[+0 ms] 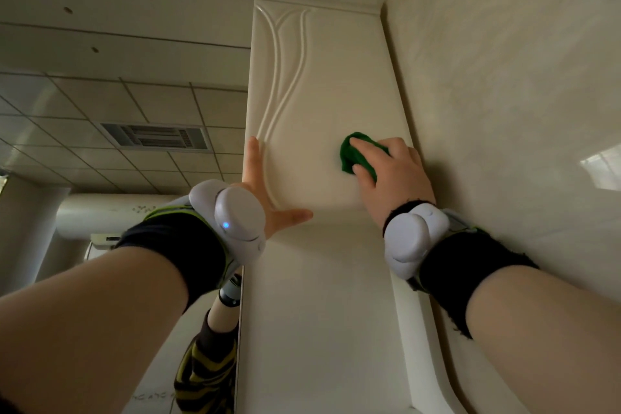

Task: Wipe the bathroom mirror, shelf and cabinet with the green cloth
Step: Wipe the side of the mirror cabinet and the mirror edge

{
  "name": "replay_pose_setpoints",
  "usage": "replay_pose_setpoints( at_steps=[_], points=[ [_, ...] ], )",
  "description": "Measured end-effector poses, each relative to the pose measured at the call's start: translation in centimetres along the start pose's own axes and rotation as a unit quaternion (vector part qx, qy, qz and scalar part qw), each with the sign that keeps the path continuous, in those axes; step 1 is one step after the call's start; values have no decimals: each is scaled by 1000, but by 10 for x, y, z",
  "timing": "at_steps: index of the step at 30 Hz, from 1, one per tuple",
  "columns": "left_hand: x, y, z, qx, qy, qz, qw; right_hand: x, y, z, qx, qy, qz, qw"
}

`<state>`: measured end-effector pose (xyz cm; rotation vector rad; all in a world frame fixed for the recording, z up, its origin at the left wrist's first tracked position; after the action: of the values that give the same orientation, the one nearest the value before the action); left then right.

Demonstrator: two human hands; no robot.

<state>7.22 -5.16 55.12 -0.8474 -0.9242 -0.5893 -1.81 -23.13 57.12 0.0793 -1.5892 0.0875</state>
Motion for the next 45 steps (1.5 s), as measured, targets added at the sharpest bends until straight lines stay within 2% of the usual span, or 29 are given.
replay_pose_setpoints(
  at_steps=[7,11,14,16,28,45],
  points=[
    [-2,-5,0,2,4,-9,1000,-25,-3,5,-3,-8,5,1000],
    [-8,-5,9,150,-18,30,988,-33,-5,8,-2,-15,10,1000],
    [-11,-12,15,248,-59,-9,967,-32,-6,7,-2,-9,10,1000],
    [-11,-13,17,275,-72,-23,958,-30,-6,6,-1,-1,14,1000],
    [-7,-11,16,310,-76,-33,947,-19,-9,7,16,-4,29,999],
    [-11,-14,16,310,-70,-30,948,33,-23,7,-11,1,-9,1000]
  ],
)
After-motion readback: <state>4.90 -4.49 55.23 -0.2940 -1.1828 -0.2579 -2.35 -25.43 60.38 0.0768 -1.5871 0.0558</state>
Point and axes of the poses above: each hand's wrist, its own x-axis towards the middle knuckle, its own z-axis out of the back of the hand, y = z × x, the point moved 9 cm from there along x, towards the middle knuckle, and after that the axes turned 3 degrees about -x, right-handed, at the moved point
